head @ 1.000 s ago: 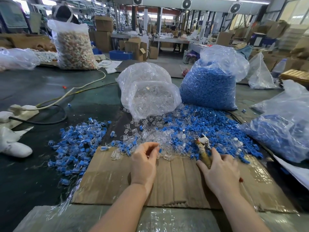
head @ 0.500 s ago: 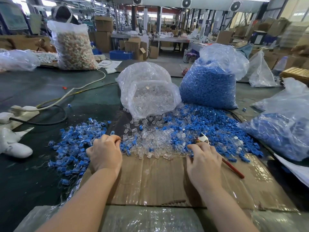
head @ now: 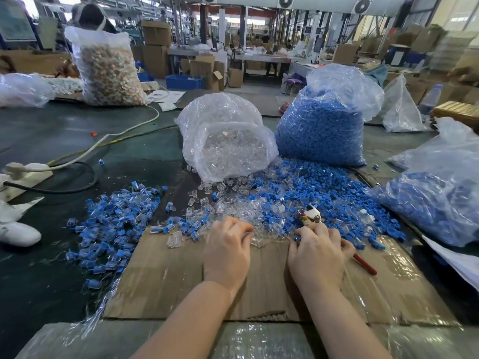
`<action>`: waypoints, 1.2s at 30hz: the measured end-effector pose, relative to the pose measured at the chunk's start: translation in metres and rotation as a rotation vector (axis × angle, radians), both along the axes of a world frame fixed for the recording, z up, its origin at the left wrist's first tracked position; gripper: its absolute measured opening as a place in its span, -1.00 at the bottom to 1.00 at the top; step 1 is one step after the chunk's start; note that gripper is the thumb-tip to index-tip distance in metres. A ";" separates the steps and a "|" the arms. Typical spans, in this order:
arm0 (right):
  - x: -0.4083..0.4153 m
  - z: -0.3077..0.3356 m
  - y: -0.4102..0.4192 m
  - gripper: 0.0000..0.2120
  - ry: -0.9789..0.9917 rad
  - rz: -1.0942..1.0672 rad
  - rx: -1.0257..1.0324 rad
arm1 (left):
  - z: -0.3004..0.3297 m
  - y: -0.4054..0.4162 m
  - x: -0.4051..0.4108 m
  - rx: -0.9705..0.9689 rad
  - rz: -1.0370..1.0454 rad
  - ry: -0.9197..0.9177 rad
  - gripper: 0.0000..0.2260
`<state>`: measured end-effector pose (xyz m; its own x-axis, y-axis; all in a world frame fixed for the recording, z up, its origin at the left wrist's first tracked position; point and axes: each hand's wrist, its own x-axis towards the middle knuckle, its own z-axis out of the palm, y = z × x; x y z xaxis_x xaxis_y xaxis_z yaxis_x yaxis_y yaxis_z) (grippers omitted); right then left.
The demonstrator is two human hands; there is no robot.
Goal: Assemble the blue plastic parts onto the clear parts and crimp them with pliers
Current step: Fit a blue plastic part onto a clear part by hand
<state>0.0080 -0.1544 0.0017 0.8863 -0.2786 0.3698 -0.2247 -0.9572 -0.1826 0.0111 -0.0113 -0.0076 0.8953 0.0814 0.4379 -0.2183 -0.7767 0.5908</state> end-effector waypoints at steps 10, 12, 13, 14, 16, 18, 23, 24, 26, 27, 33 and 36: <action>0.002 -0.010 0.000 -0.87 0.019 0.023 -0.046 | -0.010 -0.001 -0.006 0.119 -0.034 -0.006 -0.76; 0.002 -0.011 -0.001 -0.86 0.026 0.044 -0.045 | -0.011 -0.001 -0.006 0.123 -0.040 -0.012 -0.76; 0.002 -0.011 -0.002 -0.86 0.015 0.061 -0.039 | -0.011 -0.001 -0.006 0.123 -0.043 -0.017 -0.77; 0.000 -0.010 -0.002 -0.87 -0.007 0.086 -0.026 | -0.011 0.000 -0.006 0.119 -0.047 -0.025 -0.77; -0.004 -0.009 0.000 -0.93 -0.102 0.160 0.015 | -0.010 0.000 -0.007 0.101 -0.053 -0.046 -0.78; -0.006 -0.010 0.001 -0.96 -0.211 0.244 0.042 | -0.008 0.000 -0.007 0.092 -0.058 -0.062 -0.77; -0.008 -0.012 0.003 -0.91 -0.305 0.496 0.101 | -0.006 0.000 -0.008 0.104 -0.111 -0.056 -0.74; -0.008 -0.013 0.004 -0.90 -0.307 0.534 0.095 | -0.005 0.000 -0.008 0.093 -0.117 -0.058 -0.75; -0.008 -0.013 0.005 -0.85 -0.304 0.599 0.093 | -0.004 0.001 -0.008 0.071 -0.119 -0.060 -0.80; -0.008 -0.013 0.005 -0.79 -0.297 0.621 0.094 | -0.004 0.001 -0.008 0.067 -0.114 -0.060 -0.82; -0.010 -0.011 0.002 -0.74 -0.350 0.427 0.093 | -0.002 0.005 -0.004 0.000 0.005 -0.042 -0.88; -0.009 -0.009 0.000 -0.99 -0.333 0.266 0.066 | 0.005 0.020 0.003 0.042 0.132 -0.059 -0.85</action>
